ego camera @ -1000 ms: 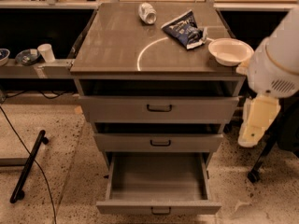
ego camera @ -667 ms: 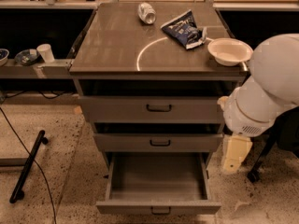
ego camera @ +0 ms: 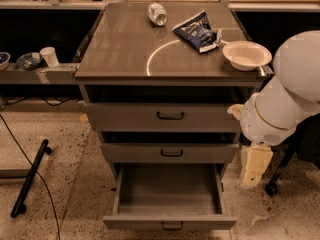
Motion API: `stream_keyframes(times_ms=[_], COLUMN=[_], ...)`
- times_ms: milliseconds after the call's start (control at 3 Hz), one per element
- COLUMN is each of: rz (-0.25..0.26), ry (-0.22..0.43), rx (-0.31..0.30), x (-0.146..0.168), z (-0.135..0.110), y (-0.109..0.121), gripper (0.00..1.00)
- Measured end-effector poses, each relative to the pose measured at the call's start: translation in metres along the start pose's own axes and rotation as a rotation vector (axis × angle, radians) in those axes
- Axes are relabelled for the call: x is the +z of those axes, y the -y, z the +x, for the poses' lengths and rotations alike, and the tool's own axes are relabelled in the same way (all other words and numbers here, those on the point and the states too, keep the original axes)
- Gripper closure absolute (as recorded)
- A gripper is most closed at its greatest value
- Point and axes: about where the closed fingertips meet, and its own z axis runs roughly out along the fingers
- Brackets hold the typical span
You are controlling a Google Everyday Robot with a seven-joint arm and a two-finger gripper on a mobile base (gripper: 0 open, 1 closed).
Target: Close bottom drawer
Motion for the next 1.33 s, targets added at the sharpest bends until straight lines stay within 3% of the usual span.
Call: stream_keyframes(times_ms=[333,667,1000,1333], rz=[-0.117,-0.228,-0.229,-0.261], ry=[0.063,0.110,0.110,0.141], rx=[-0.094,-0.139,-0.140,-0.144], x=[0.046,0.098,0.098,0.129], z=[-0.015,-0.024,-0.024,-0.021], y=[-0.003,-0.008,-0.008,-0.003], gripper=[0.00,0.00,0.00,0.00])
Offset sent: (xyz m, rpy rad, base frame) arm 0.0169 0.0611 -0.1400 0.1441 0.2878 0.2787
